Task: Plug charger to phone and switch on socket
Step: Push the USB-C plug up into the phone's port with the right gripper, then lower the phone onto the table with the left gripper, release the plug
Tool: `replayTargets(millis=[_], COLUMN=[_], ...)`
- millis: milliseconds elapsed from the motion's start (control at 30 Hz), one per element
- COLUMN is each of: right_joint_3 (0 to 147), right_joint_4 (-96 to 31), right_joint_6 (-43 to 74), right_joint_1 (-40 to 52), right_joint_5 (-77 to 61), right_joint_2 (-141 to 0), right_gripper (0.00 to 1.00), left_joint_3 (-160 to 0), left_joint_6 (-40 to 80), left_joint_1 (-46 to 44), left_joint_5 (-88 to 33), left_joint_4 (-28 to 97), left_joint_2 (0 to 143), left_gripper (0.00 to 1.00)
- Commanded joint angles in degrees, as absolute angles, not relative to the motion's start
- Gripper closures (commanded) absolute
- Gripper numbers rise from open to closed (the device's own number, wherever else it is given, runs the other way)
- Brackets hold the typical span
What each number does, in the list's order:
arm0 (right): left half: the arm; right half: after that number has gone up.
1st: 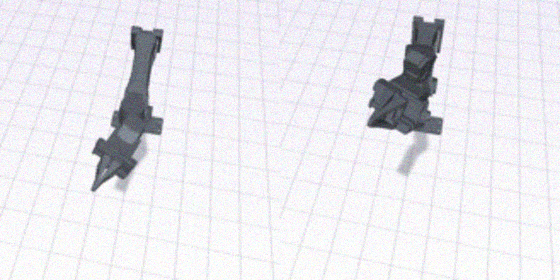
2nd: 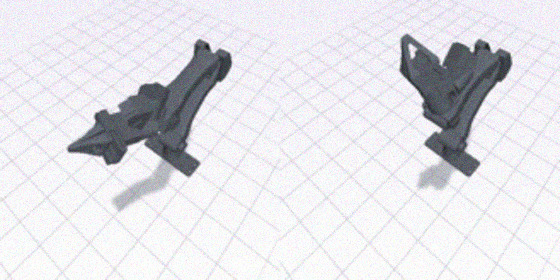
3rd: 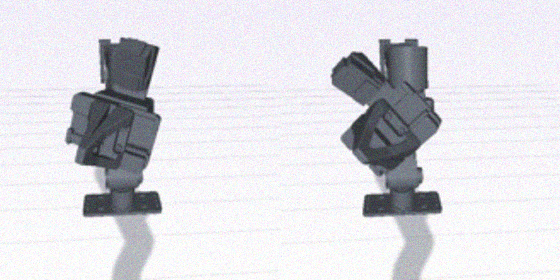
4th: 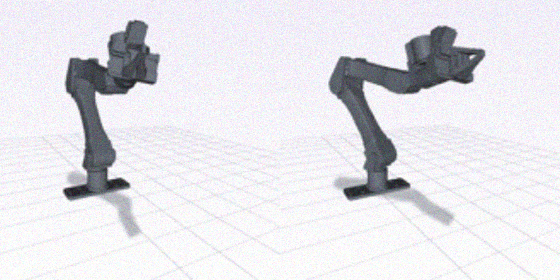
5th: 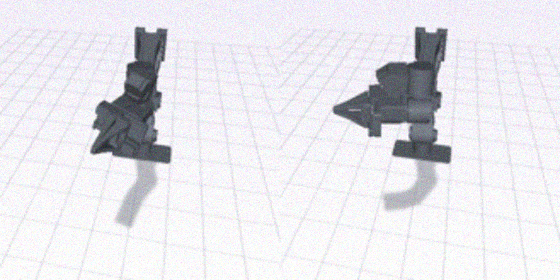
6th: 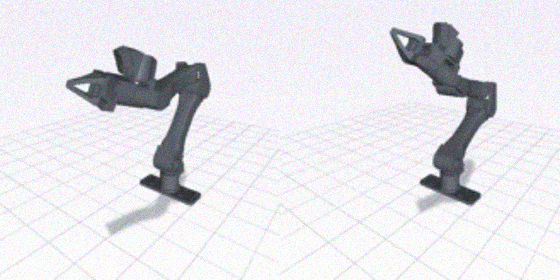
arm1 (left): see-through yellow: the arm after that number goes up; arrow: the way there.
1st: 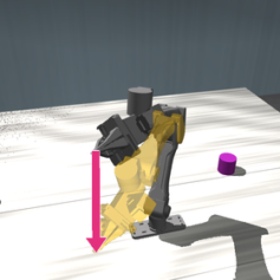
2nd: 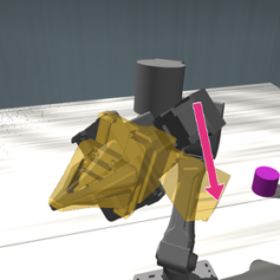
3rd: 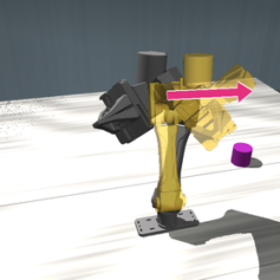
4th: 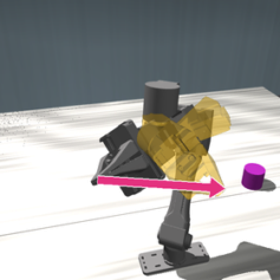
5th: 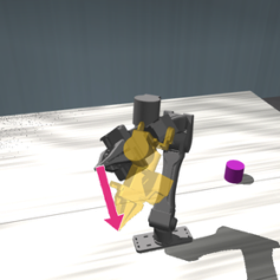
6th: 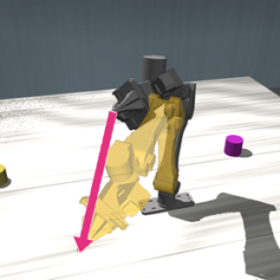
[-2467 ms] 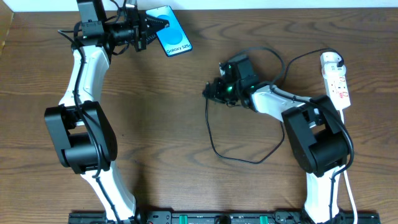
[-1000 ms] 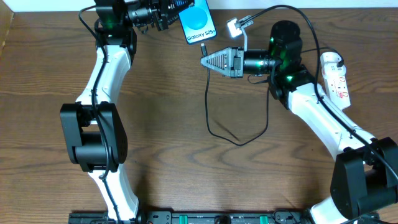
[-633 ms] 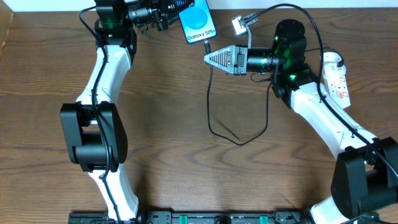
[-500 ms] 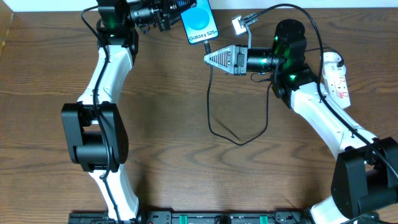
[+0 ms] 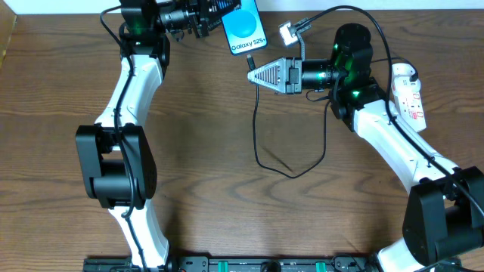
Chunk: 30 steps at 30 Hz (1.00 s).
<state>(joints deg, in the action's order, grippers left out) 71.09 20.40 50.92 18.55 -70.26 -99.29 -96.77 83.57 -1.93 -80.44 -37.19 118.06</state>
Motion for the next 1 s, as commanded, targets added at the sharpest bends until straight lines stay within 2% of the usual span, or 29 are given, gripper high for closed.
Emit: replayTargets(millis=[0,600,767,967], right_joint_3=[71.5,71.5,71.5,71.5], right_joint_4=[20.4,20.4,20.4,21.4], right_joint_6=[51.9,52.3,52.7,53.3], right_joint_1=[18.0,17.5,16.2,16.2], right_joint_5=[-70.3,-67.2,-65.4,-64.5], right_joint_2=[-99.4,-99.4,-99.4,-99.4], right_gripper=[0.99,0.99,0.99,0.99], left_joint_3=[-97.7,-97.7,-97.7,-97.7], left_joint_6=[82.4,82.4,82.1,81.9], left_joint_1=[-2.0,-4.2,-4.4,-5.5], left_joint_5=[-81.0,-82.1,-88.1,-89.4], left_joint_4=[-37.8,-37.8,-37.8,-37.8], left_joint_2=[116.6,116.6,116.6,116.6], left_gripper=[0.93,0.93,0.93,0.93])
